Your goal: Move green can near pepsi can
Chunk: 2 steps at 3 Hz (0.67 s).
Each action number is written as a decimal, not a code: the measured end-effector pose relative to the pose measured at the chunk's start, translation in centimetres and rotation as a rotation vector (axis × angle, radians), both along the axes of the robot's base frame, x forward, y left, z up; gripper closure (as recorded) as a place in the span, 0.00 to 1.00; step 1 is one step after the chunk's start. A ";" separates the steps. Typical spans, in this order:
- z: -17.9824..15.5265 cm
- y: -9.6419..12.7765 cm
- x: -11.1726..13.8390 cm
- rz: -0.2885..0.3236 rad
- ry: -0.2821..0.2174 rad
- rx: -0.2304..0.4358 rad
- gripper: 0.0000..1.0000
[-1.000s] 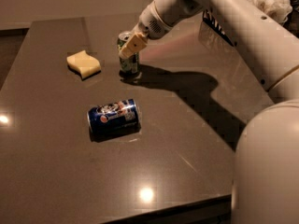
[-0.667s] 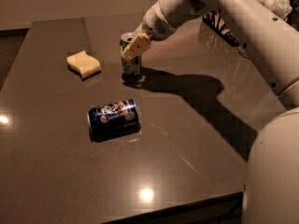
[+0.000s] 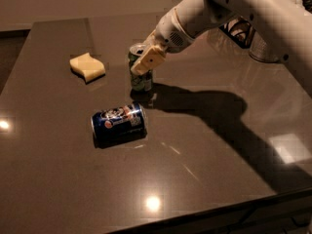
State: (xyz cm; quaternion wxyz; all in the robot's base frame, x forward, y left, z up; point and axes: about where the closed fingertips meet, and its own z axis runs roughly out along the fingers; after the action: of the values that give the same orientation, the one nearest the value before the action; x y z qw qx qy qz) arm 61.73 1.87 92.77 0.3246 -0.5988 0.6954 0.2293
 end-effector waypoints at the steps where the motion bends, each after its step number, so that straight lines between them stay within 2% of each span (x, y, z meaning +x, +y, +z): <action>1: -0.5 0.4 -2.1 0.037 0.006 -0.007 1.00; 2: -0.8 0.7 -3.7 0.062 0.003 -0.013 1.00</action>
Offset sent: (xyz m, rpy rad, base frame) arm -0.0567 0.0062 -0.0104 -0.0195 -0.0052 0.0847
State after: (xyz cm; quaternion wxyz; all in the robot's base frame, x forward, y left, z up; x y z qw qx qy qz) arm 57.99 2.55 91.97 0.3125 -0.6217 0.6785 0.2354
